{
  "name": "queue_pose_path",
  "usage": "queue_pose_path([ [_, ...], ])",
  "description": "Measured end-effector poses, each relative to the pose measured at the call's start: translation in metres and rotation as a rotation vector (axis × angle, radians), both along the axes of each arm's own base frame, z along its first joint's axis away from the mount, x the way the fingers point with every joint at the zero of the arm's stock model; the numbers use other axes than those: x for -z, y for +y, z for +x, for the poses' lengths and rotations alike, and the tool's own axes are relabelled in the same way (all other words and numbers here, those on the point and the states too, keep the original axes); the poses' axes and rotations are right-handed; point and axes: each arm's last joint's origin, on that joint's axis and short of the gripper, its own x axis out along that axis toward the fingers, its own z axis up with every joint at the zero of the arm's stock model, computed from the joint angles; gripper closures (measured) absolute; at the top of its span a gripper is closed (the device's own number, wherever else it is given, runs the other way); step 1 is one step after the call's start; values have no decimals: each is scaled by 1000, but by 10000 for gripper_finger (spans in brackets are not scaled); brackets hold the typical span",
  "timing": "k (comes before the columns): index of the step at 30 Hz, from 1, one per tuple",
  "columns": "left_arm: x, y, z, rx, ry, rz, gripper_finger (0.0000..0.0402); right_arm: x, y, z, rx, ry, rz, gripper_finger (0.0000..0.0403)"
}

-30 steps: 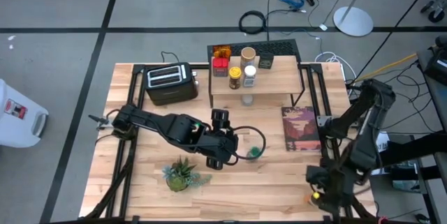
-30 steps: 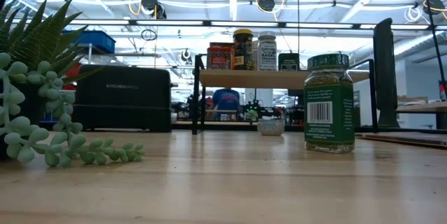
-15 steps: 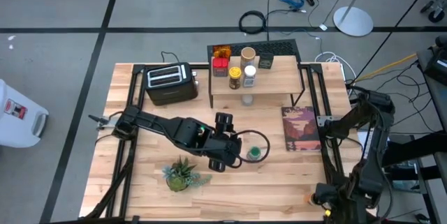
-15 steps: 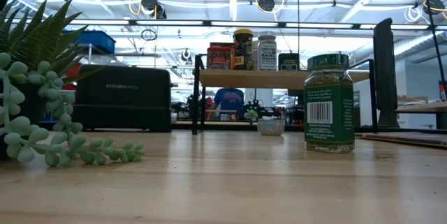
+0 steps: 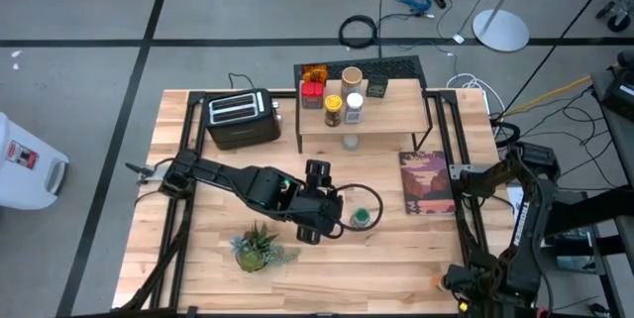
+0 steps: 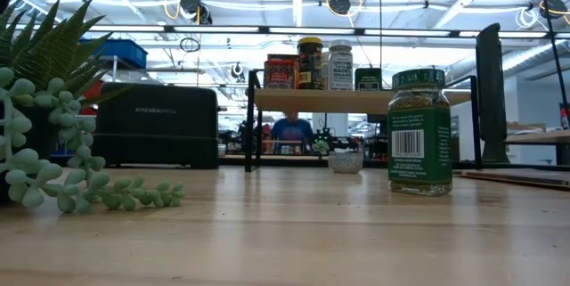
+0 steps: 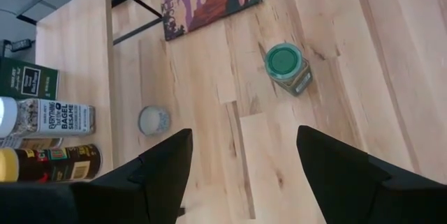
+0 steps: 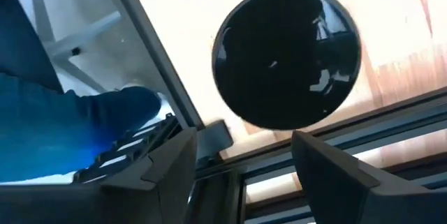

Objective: Shelf spices
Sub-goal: Move the orange seasoning bottle to the center of the table

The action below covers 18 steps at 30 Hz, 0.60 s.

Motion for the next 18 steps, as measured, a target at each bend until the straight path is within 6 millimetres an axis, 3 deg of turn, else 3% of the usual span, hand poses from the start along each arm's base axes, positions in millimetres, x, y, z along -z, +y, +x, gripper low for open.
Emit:
queue_pose_path([
  [8,0,0,0,0,-2,-1,134,12,-1,1,9,-19,-95,181],
  [18,0,0,0,0,-2,-1,134,22,-4,24,-6,-80,-94,181],
])
